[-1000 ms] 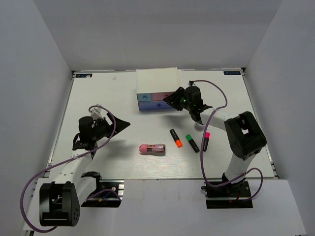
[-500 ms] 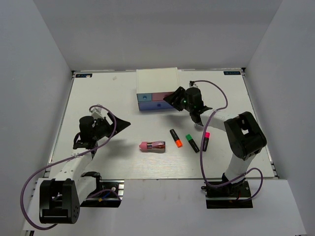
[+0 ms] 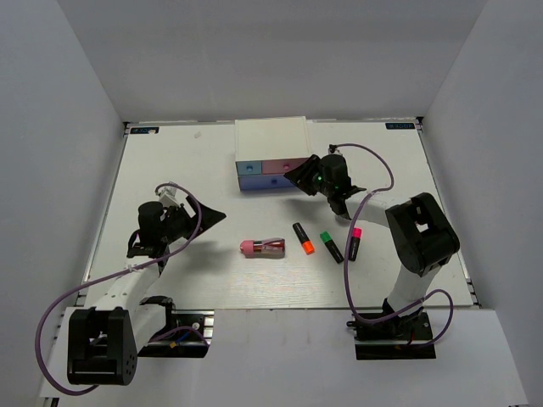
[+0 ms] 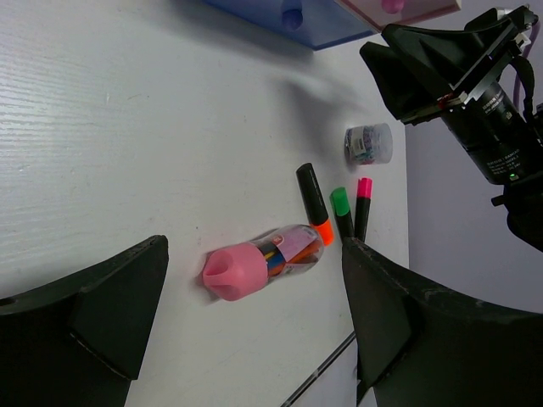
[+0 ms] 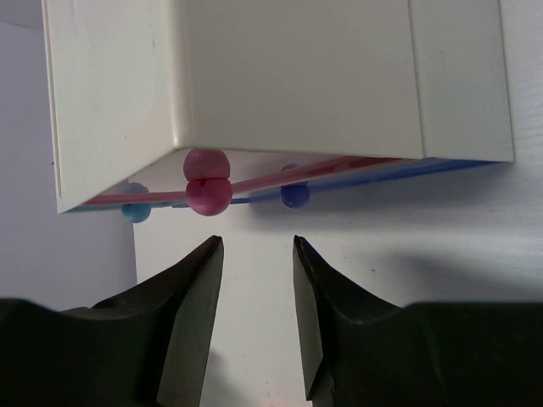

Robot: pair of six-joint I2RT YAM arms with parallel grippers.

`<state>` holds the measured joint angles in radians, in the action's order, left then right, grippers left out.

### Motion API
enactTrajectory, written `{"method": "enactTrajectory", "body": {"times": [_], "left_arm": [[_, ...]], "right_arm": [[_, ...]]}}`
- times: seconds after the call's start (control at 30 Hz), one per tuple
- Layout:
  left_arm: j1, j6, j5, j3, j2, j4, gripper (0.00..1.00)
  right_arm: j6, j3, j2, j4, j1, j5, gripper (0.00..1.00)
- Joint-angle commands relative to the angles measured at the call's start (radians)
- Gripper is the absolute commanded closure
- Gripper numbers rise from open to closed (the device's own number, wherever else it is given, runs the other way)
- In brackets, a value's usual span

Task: Sort the stationery into containers
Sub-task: Open the drawer at the center of the board.

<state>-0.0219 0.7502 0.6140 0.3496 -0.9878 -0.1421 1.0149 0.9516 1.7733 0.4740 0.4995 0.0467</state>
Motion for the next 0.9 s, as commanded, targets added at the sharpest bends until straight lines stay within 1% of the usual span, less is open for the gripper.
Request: {"method": "enactTrajectory", "body": {"times": [0.0, 0.1, 0.2, 0.53, 0.57, 0.7, 0.83, 0.87], "left_arm": [[-0.003, 0.000, 0.009, -0.003, 0.023, -0.017, 0.07], [-0.003, 0.000, 0.009, -0.003, 0.023, -0.017, 0.07], [-0.003, 0.000, 0.009, -0.012, 0.023, -0.017, 0.07], [-0.003, 0.000, 0.009, -0.012, 0.032, -0.017, 0.07], [-0.003, 0.000, 0.009, -0.012, 0.032, -0.027, 0.07], [-0.003, 0.000, 0.018, -0.012, 0.012, -0.036, 0.07], [-0.003, 0.000, 0.018, -0.012, 0.012, -0.036, 0.07], [-0.003, 0.000, 0.018, -0.012, 0.012, -0.036, 0.07]], "right_arm": [[0.017, 0.029, -0.032, 0.031, 0.007, -0.038, 0.55], [0.017, 0.023, -0.034, 0.038, 0.008, -0.042, 0.52], [0.059, 0.032, -0.031, 0.031, 0.010, -0.094, 0.52], [0.094, 0.085, -0.012, 0.012, 0.036, -0.140, 0.53], [0.096, 0.090, -0.006, 0.011, 0.045, -0.152, 0.56], [0.093, 0.099, 0.002, 0.006, 0.057, -0.174, 0.56], [0.099, 0.114, 0.018, -0.012, 0.063, -0.205, 0.58], [0.103, 0.115, 0.020, -0.012, 0.065, -0.212, 0.63]]}}
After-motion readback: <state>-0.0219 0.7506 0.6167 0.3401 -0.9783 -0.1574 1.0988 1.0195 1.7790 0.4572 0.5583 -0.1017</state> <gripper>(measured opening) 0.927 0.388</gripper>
